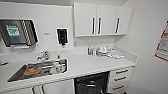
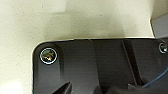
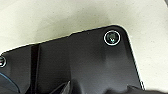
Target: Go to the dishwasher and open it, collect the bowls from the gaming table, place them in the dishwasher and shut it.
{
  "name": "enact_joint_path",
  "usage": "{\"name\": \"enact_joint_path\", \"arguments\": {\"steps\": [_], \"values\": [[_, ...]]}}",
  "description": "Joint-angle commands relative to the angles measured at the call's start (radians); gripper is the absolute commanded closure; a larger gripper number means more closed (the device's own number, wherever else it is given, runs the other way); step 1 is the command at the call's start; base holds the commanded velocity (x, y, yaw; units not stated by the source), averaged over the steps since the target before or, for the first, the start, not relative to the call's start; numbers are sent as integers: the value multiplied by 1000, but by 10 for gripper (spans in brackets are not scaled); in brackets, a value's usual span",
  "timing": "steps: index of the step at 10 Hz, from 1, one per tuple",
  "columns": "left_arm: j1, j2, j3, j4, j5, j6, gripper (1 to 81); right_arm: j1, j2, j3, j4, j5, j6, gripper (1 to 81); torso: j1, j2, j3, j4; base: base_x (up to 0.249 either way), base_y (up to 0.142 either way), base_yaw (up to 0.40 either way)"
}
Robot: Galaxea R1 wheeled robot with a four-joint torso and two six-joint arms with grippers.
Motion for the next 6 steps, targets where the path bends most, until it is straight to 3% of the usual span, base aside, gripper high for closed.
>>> {"name": "enact_joint_path", "arguments": {"steps": [1,2,6], "values": [[-34,1,-1,6,51,1,10,49,-4,0,-3,-41,-1,10,-61,95,43,0,0,0,0],[-34,-1,-1,6,51,1,10,51,-4,0,-5,-41,-1,10,-83,129,16,0,0,0,0],[-34,2,-1,6,51,-1,10,49,-1,0,-5,-43,-1,10,-175,269,29,0,0,0,0]]}}
